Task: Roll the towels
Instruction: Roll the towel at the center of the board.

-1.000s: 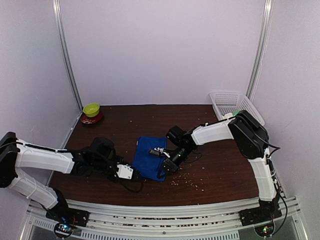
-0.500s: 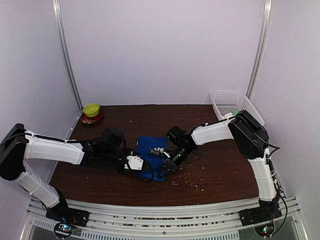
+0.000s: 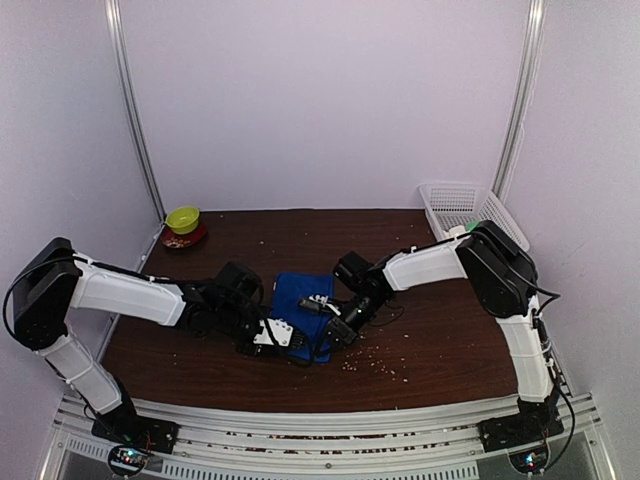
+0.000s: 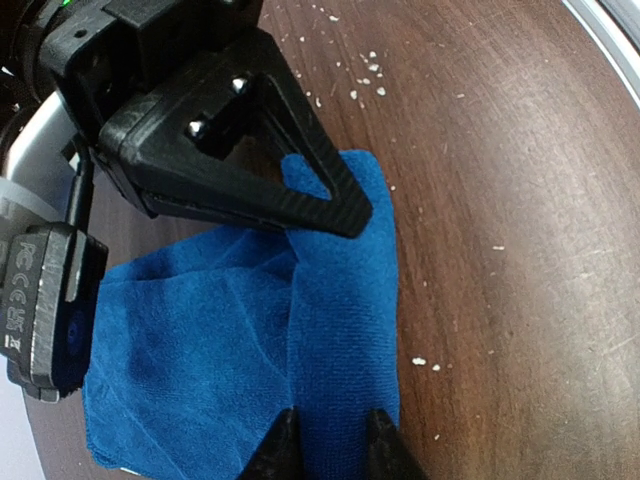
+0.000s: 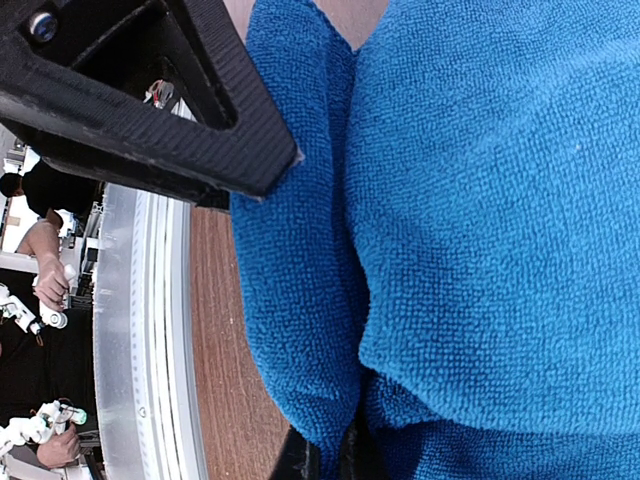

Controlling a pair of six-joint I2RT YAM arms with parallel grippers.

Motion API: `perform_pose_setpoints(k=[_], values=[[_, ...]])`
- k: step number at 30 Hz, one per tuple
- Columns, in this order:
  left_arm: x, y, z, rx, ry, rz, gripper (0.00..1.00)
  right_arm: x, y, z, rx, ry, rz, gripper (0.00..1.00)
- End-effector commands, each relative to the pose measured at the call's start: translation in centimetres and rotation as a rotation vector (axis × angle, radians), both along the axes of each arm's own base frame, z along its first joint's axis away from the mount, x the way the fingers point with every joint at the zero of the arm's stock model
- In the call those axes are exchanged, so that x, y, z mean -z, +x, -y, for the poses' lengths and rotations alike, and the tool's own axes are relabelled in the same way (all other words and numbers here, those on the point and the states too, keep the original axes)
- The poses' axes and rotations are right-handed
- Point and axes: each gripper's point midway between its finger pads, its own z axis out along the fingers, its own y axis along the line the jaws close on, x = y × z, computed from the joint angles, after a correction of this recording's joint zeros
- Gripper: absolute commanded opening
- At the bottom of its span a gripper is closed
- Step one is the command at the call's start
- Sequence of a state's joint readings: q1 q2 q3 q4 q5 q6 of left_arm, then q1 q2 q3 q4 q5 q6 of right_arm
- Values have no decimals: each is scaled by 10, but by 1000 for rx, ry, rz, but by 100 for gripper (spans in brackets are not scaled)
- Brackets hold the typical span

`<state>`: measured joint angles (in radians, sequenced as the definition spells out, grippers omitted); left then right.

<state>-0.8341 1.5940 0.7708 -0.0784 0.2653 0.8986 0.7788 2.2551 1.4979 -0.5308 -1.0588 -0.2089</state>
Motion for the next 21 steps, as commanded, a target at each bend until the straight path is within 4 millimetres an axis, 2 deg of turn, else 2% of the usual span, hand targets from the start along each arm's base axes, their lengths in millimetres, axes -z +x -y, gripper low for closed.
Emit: perform_pose_setpoints(k=[1,3,6,9,12,18,21], values=[[-10,5,10,-9,-38,5,21,57,-12,34,31,-224,-32,0],[-9,6,10,-16,-35,6,15,57,-11,34,33,-224,-30,0],[-3,8,8,-33,-18,-1,0,55,-10,33,34,-220,-26,0],[6,12,4,-65,11,-16,0,48,-8,32,36,-209,-7,3],[14,20,-2,-109,35,-28,0,35,-3,31,46,-193,37,13],[21,31,-13,-175,27,-100,0,3,6,26,64,-136,130,23],[23,36,-15,-194,26,-141,0,-12,15,28,86,-125,206,33]])
